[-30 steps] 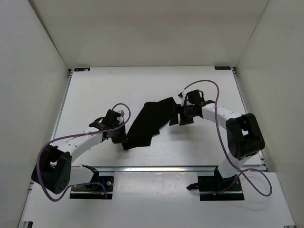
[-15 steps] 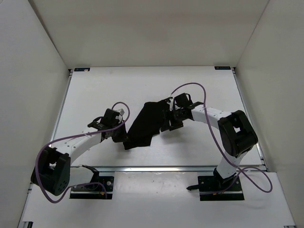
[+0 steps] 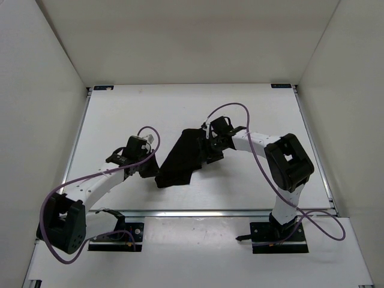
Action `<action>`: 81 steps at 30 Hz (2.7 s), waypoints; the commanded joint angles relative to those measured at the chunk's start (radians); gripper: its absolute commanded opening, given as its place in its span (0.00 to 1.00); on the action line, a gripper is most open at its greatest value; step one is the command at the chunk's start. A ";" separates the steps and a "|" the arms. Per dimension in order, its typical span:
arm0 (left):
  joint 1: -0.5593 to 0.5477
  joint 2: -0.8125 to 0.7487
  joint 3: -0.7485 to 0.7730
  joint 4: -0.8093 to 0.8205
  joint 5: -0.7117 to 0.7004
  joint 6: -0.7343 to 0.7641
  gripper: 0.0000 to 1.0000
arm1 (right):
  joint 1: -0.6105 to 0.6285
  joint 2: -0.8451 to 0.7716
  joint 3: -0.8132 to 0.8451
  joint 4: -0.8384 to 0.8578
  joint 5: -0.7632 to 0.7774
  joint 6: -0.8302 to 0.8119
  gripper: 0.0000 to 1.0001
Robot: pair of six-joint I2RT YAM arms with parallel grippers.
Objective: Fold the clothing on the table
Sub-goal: Flatten the skirt out
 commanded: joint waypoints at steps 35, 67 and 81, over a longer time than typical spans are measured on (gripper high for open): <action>0.169 -0.092 0.056 0.000 0.049 0.054 0.03 | -0.071 -0.052 0.591 -0.388 0.228 -0.159 0.00; -0.096 -0.104 -0.373 0.997 0.033 -0.937 0.99 | 0.022 -0.046 0.957 -0.435 0.241 -0.183 0.00; -0.272 0.253 -0.188 1.069 -0.115 -0.954 0.88 | -0.056 -0.216 0.688 -0.358 0.319 -0.170 0.00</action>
